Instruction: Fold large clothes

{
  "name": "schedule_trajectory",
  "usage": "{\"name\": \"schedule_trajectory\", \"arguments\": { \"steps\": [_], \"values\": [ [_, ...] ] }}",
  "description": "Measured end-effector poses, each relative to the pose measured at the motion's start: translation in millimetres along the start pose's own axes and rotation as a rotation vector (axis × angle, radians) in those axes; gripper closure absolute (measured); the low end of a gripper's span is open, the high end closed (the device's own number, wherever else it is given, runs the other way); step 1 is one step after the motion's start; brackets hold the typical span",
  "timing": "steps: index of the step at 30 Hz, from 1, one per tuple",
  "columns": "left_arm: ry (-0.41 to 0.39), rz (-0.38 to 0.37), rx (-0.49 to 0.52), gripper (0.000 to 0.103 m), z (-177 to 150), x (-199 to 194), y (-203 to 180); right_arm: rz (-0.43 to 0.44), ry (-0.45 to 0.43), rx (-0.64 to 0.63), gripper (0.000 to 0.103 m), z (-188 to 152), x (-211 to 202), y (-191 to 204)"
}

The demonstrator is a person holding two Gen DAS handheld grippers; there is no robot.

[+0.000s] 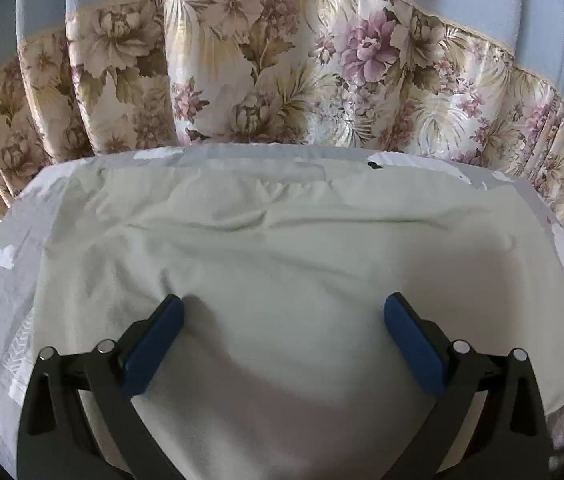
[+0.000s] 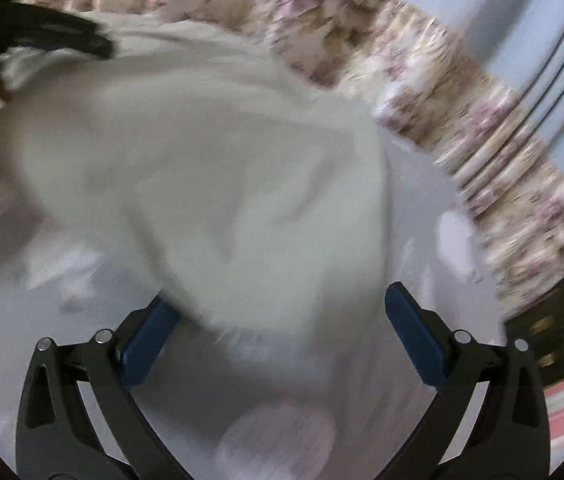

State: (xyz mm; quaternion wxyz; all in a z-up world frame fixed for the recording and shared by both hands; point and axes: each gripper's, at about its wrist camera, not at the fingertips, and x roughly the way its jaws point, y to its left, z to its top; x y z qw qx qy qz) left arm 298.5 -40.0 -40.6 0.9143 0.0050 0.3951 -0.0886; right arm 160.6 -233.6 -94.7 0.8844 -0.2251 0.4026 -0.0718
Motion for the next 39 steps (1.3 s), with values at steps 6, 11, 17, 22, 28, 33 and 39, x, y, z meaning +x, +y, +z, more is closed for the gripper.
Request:
{"name": "schedule_trajectory", "arguments": {
  "steps": [6,11,17,22,28,33,39],
  "values": [
    [0.007,-0.045,-0.017,0.002,-3.0,2.2,11.1,0.005,-0.034,0.014,0.003,32.2,23.1,0.6],
    [0.000,-0.047,-0.016,0.002,-4.2,-2.0,16.3,0.277,-0.025,0.201,0.050,48.2,35.7,-19.7],
    [-0.001,-0.069,-0.011,0.002,-6.8,-7.6,16.3,0.412,-0.127,0.421,0.087,54.4,20.5,-51.2],
    [0.005,-0.108,-0.034,0.002,-7.0,-8.9,10.5,0.567,-0.244,0.565,0.095,45.7,-8.8,-83.9],
    [0.005,-0.166,-0.058,0.002,-8.2,-14.6,1.6,0.708,-0.351,0.672,0.095,35.2,-36.0,-107.0],
    [0.016,-0.135,-0.028,0.002,-12.8,-1.6,-4.7,0.868,-0.361,0.743,0.094,34.9,-30.5,-106.4],
    [0.030,-0.101,0.017,0.002,-15.2,9.4,-11.8,1.017,-0.395,0.678,0.094,71.8,-39.2,-74.2]
  ]
}}
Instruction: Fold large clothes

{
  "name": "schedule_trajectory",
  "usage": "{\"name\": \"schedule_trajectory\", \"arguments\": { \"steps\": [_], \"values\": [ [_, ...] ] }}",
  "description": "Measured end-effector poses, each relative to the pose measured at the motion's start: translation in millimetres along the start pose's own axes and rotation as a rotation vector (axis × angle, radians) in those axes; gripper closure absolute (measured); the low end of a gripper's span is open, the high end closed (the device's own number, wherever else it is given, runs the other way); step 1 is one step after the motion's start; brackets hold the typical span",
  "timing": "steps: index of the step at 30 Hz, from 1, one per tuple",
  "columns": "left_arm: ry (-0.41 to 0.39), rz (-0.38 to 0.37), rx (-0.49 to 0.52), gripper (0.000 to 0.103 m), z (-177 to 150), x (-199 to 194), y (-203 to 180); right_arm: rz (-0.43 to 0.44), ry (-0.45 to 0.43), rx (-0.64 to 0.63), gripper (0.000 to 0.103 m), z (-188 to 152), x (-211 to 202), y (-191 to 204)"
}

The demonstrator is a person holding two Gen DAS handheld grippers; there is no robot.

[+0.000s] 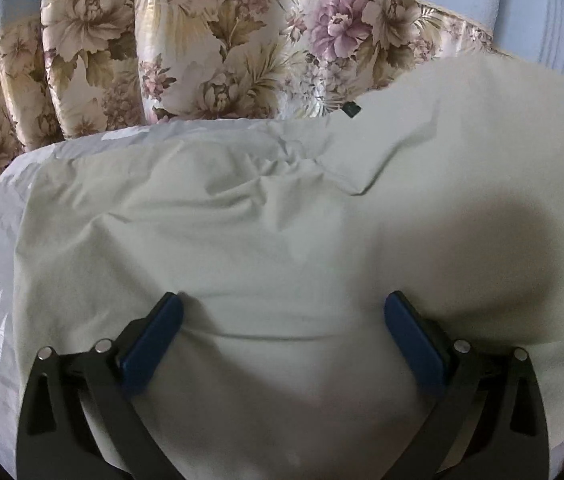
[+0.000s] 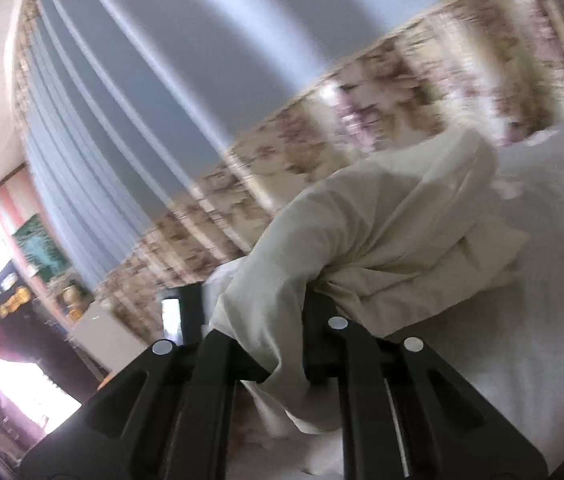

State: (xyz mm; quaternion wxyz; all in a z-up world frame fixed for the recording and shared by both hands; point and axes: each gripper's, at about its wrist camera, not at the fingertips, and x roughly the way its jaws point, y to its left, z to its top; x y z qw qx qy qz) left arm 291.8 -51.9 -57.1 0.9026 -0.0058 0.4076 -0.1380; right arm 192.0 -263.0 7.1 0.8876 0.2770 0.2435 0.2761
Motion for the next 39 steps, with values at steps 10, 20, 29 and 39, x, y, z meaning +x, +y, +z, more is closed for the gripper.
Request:
{"name": "schedule_trajectory", "arguments": {
  "steps": [10,20,29,39],
  "values": [
    [-0.002,-0.084,-0.087,0.013,0.6,-8.5,29.6,0.210,0.165,0.103,0.094,3.2,81.6,18.4],
    [-0.100,-0.091,-0.384,0.016,7.1,-95.8,177.2,0.196,0.395,0.055,0.094,-37.7,151.5,33.1],
    [-0.096,-0.219,-0.295,0.016,9.0,-98.0,158.6,0.173,0.502,-0.025,0.095,-66.8,182.4,49.9],
    [-0.174,-0.254,-0.058,0.015,23.9,-121.2,101.3,0.208,0.435,0.053,0.096,-73.6,162.7,35.7]
  ]
}}
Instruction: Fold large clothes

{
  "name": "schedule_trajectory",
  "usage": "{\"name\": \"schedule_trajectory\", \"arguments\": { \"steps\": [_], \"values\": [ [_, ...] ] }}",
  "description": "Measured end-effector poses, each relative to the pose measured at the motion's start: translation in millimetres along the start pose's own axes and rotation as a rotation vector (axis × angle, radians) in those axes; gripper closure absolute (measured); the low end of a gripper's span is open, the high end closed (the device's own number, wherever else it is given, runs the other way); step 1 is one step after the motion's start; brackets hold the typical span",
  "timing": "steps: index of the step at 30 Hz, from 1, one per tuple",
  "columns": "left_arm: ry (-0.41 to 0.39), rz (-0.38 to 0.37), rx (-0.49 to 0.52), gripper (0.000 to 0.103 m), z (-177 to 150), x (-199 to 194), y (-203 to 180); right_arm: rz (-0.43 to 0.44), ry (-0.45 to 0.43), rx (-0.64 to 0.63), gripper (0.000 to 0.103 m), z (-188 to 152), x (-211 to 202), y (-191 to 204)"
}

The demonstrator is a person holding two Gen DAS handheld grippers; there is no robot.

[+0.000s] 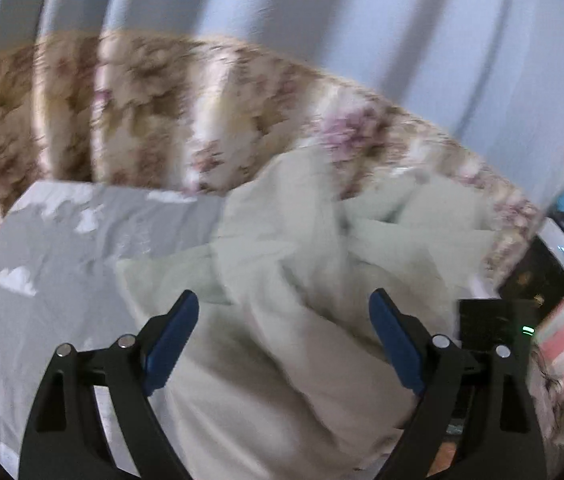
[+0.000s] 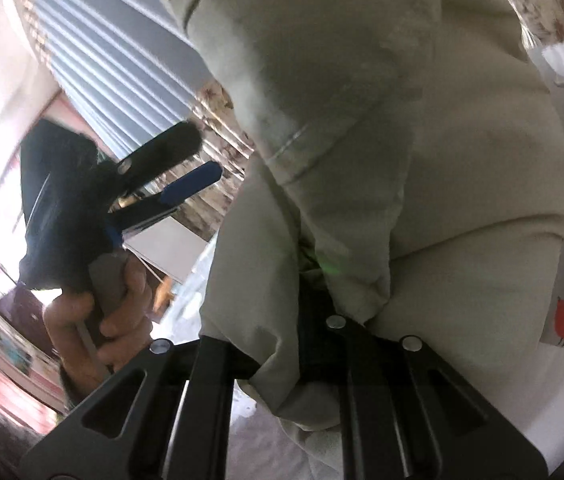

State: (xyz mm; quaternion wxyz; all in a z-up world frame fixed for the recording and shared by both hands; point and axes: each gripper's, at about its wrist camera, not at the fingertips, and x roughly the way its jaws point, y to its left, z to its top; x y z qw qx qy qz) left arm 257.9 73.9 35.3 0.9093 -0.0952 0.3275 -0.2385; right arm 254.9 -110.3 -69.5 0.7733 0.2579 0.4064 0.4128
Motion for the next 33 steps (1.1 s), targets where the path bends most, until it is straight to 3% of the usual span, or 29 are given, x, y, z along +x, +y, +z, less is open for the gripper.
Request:
{"name": "schedule_trajectory", "arguments": {
  "steps": [2,5,9,11,12,16,18,20,21,22,25,28,30,33],
  "values": [
    [0.003,-0.057,0.041,0.013,-1.8,1.0,-14.5,-0.003,-0.007,-0.006,0.096,-3.9,0.1,0.1],
    [0.028,-0.013,0.077,0.012,-5.0,14.8,-27.0,-0.026,-0.006,-0.023,0.096,-7.2,-1.2,1.8],
    [0.117,0.028,0.002,0.012,-16.9,48.3,-15.0,-0.026,-0.007,-0.029,0.096,-4.1,-0.3,3.2],
    [0.181,0.041,-0.074,0.001,-26.3,70.6,1.6,-0.035,0.014,-0.030,0.095,-5.1,-1.3,-1.0],
    [0.195,0.008,-0.139,0.001,-30.1,76.1,12.5,-0.046,0.023,-0.036,0.095,-5.1,-2.1,-1.0],
    [0.196,0.062,-0.098,0.001,-31.3,73.9,9.1,-0.128,0.071,-0.134,0.091,-4.0,-9.6,14.0],
    [0.198,0.061,-0.116,0.001,-32.6,75.3,13.6,-0.162,0.097,-0.196,0.084,-5.2,-15.3,21.8],
    [0.199,0.127,-0.129,0.001,-32.9,79.3,21.5,-0.150,0.131,-0.256,0.046,-7.9,-25.8,29.7],
    [0.205,0.152,-0.133,0.001,-34.3,80.9,26.3,-0.136,0.146,-0.293,0.033,-9.3,-34.3,34.0],
    [0.211,0.146,-0.140,0.001,-35.4,82.0,29.2,-0.160,0.144,-0.361,0.006,-12.7,-46.4,43.8],
    [0.217,0.140,-0.158,0.001,-36.8,82.6,35.0,-0.324,0.093,-0.455,0.003,-11.1,-73.8,47.8],
    [0.220,0.144,-0.152,0.001,-36.2,83.7,33.9,-0.459,0.000,-0.351,0.003,3.9,-100.9,22.4],
    [0.220,0.140,-0.157,0.001,-35.0,85.6,35.8,-0.644,-0.070,-0.230,0.003,10.9,-100.8,-5.3],
    [0.211,0.120,-0.167,0.001,-32.0,83.3,34.8,-0.613,-0.044,-0.094,0.003,9.1,-95.5,-45.0]
  ]
}}
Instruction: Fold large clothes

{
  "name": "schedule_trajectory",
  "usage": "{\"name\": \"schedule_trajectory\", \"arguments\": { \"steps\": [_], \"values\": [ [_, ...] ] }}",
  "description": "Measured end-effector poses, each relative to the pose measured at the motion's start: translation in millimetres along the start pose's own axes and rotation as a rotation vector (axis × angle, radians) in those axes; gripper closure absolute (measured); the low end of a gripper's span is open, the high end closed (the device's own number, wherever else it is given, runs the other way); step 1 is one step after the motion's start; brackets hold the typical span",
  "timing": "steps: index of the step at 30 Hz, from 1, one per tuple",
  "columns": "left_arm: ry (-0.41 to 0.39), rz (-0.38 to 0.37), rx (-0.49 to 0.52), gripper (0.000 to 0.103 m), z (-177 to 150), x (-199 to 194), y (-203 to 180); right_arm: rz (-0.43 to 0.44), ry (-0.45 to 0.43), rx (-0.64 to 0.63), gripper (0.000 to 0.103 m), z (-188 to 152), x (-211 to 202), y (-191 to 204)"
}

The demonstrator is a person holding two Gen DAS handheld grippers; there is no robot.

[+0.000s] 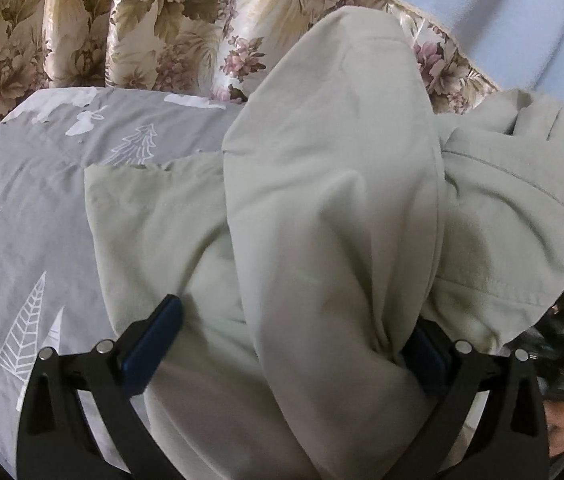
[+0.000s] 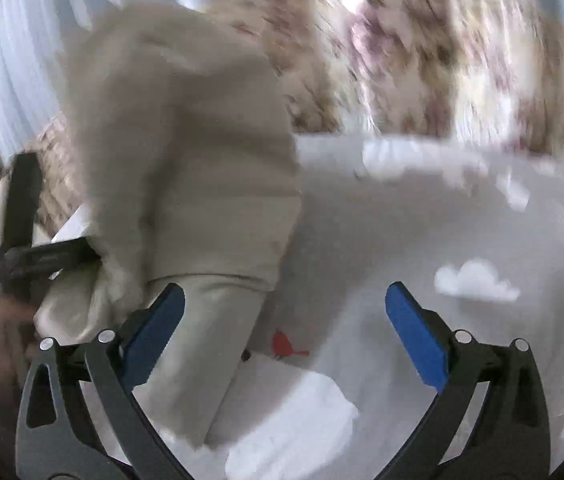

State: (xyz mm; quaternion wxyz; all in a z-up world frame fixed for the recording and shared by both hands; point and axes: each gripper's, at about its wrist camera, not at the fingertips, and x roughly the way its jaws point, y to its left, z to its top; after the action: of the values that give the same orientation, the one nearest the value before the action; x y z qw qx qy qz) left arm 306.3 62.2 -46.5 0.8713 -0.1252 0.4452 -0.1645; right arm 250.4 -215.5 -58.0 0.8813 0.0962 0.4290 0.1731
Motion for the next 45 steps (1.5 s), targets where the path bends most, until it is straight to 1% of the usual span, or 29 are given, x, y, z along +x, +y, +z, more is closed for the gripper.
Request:
{"name": "schedule_trajectory", "arguments": {
  "steps": [2,4,6,7,9,10,11,13,15,16,18,20,22,24,26,27,28,29,30,31,32,33,34,35,37,40,42,43,45],
  "values": [
    [-0.026,-0.021,-0.009,0.001,1.8,-10.3,2.6,0.005,0.026,0.020,0.003,-2.1,14.9,2.5],
    [-0.063,-0.021,-0.016,0.002,5.7,-25.2,4.1,0.006,0.031,0.038,0.003,-0.2,19.5,4.9],
    [-0.100,-0.073,-0.015,0.002,9.8,-46.7,-0.7,0.015,0.035,0.052,0.003,0.1,22.4,11.2],
    [-0.136,-0.131,0.004,0.002,11.8,-64.2,-8.8,0.021,0.033,0.062,0.003,0.7,26.0,10.0],
    [-0.176,-0.169,0.064,0.002,12.4,-85.9,-28.1,0.041,0.036,0.088,0.003,-0.7,27.4,15.8],
    [-0.188,-0.170,0.099,0.002,11.2,-92.1,-37.4,0.054,0.040,0.104,0.003,0.9,31.5,15.4],
    [-0.205,-0.150,0.154,0.002,8.3,-98.0,-53.7,0.060,0.041,0.110,0.003,2.2,33.7,14.5],
    [-0.212,-0.109,0.201,0.002,5.9,-97.8,-71.7,0.061,0.039,0.111,0.003,0.7,30.3,15.4],
    [-0.207,-0.041,0.253,0.002,3.2,-86.8,-93.5,0.062,0.041,0.113,0.003,4.2,31.2,14.3],
    [-0.200,-0.022,0.271,0.002,2.6,-81.7,-99.3,0.061,0.041,0.111,0.003,5.1,31.1,14.5],
    [-0.165,-0.008,0.318,0.002,-2.7,-65.8,-116.8,0.065,0.041,0.106,0.003,4.3,30.3,15.1],
    [-0.148,-0.031,0.340,0.002,-8.0,-56.3,-121.8,0.069,0.043,0.107,0.003,2.6,29.9,15.4],
    [-0.136,-0.020,0.341,0.002,-9.1,-47.5,-126.2,0.070,0.043,0.108,0.003,2.2,28.4,16.1],
    [-0.135,0.084,0.323,0.002,-5.4,-34.3,-124.2,0.075,0.044,0.108,0.003,1.6,26.8,17.5],
    [-0.138,0.143,0.274,0.002,-1.3,-27.1,-110.8,0.081,0.044,0.105,0.003,1.1,26.8,18.4],
    [-0.142,0.148,0.236,0.002,0.7,-25.8,-101.1,0.085,0.045,0.102,0.003,0.8,27.0,19.1],
    [-0.143,0.139,0.206,0.006,2.6,-25.6,-93.4,0.090,0.045,0.098,0.003,0.8,27.1,19.5],
    [-0.142,0.110,0.157,0.022,5.2,-26.2,-80.6,0.093,0.044,0.094,0.003,0.6,27.1,21.0],
    [-0.137,0.085,0.128,0.034,7.2,-27.5,-74.3,0.092,0.042,0.090,0.003,0.7,27.0,22.5],
    [-0.130,0.041,0.092,0.051,9.3,-28.4,-65.9,0.091,0.039,0.084,0.003,0.9,26.4,24.5],
    [-0.121,0.000,0.066,0.062,10.9,-29.5,-58.2,0.086,0.029,0.070,0.003,1.7,23.8,29.1],
    [-0.121,-0.002,0.063,0.066,11.5,-31.3,-53.9,0.080,0.021,0.058,0.003,2.2,22.2,32.3],
    [-0.125,0.007,0.062,0.075,11.2,-33.9,-51.9,0.066,0.010,0.040,0.003,2.9,19.1,37.1],
    [-0.130,0.022,0.054,0.078,13.0,-37.5,-47.0,0.042,-0.011,0.016,0.003,4.3,13.2,44.1],
    [-0.126,0.035,0.049,0.081,14.1,-42.0,-39.0,0.026,-0.064,-0.015,0.003,9.0,-0.3,56.7],
    [-0.129,0.096,0.067,0.082,13.5,-50.9,-27.6,0.007,-0.145,-0.037,0.003,22.5,-19.0,75.0],
    [-0.117,0.124,0.078,0.082,12.7,-54.8,-18.9,-0.048,-0.160,-0.049,0.003,38.5,-16.6,85.9],
    [-0.106,0.126,0.088,0.082,11.2,-56.0,-16.3,-0.081,-0.161,-0.057,0.003,47.5,-12.5,91.1],
    [-0.092,0.110,0.081,0.080,10.1,-58.7,-7.6,-0.106,-0.195,-0.051,0.003,73.9,-4.4,102.4]
  ]
}}
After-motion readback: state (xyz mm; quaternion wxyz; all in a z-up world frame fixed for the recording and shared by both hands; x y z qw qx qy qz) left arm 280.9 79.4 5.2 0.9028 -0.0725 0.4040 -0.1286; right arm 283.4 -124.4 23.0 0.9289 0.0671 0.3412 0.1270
